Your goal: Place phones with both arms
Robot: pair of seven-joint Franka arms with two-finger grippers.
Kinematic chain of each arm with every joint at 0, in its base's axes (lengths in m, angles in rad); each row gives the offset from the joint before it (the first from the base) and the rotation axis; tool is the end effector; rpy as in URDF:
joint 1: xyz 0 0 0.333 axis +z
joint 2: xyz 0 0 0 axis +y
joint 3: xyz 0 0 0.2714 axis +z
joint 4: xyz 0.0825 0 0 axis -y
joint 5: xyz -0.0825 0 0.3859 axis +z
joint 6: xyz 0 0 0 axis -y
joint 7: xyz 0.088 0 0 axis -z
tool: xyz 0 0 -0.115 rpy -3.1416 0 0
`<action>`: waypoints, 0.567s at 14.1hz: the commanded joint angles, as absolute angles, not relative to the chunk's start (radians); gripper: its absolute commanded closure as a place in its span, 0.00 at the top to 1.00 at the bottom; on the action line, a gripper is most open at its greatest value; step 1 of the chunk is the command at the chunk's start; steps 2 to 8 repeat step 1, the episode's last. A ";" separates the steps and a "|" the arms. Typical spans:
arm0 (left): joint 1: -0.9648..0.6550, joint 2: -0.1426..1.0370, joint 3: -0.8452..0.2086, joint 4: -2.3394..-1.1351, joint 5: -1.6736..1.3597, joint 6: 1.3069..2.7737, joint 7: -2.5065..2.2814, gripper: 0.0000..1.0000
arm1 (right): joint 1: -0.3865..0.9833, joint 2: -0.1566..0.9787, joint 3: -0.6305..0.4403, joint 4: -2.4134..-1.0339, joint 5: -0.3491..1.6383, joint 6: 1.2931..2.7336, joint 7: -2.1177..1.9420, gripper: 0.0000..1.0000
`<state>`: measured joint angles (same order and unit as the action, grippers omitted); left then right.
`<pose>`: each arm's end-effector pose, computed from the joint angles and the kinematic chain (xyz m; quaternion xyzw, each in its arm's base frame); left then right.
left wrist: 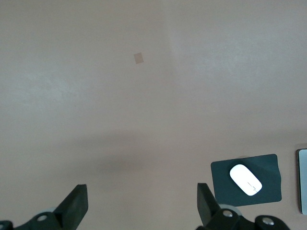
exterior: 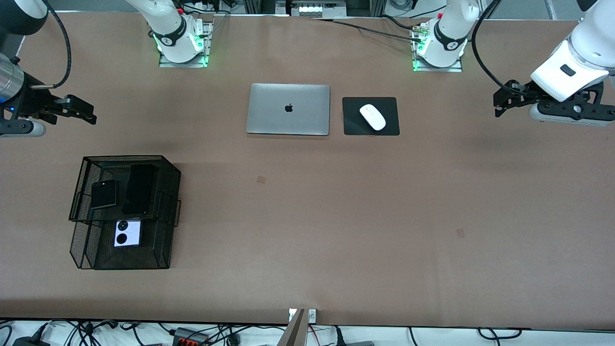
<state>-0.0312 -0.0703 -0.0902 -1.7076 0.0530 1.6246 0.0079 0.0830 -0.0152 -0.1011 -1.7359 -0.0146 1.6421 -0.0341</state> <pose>0.5369 -0.0609 0.5501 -0.9974 0.0660 0.0048 0.0299 0.5508 -0.0118 0.5080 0.9992 0.0088 -0.0395 0.0055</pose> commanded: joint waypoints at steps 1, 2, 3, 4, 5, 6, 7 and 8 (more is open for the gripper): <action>-0.029 -0.058 -0.090 -1.681 0.031 1.611 0.029 1.00 | 0.087 -0.038 -0.098 -1.761 -0.029 1.657 -0.026 1.00; -0.029 -0.058 -0.090 -1.681 0.031 1.611 0.029 1.00 | 0.087 -0.038 -0.098 -1.761 -0.029 1.657 -0.026 1.00; -0.029 -0.058 -0.090 -1.681 0.031 1.611 0.029 1.00 | 0.087 -0.038 -0.098 -1.761 -0.029 1.657 -0.026 1.00; -0.029 -0.058 -0.090 -1.681 0.031 1.611 0.029 1.00 | 0.087 -0.038 -0.098 -1.761 -0.029 1.657 -0.026 1.00; -0.029 -0.058 -0.090 -1.681 0.031 1.611 0.029 1.00 | 0.087 -0.038 -0.098 -1.761 -0.029 1.657 -0.026 1.00; -0.029 -0.058 -0.090 -1.681 0.031 1.611 0.029 1.00 | 0.087 -0.038 -0.098 -1.761 -0.029 1.657 -0.026 1.00; -0.029 -0.058 -0.090 -1.681 0.031 1.611 0.029 1.00 | 0.087 -0.038 -0.098 -1.761 -0.029 1.657 -0.026 1.00; -0.029 -0.058 -0.090 -1.681 0.031 1.611 0.029 1.00 | 0.087 -0.038 -0.098 -1.761 -0.029 1.657 -0.026 1.00</action>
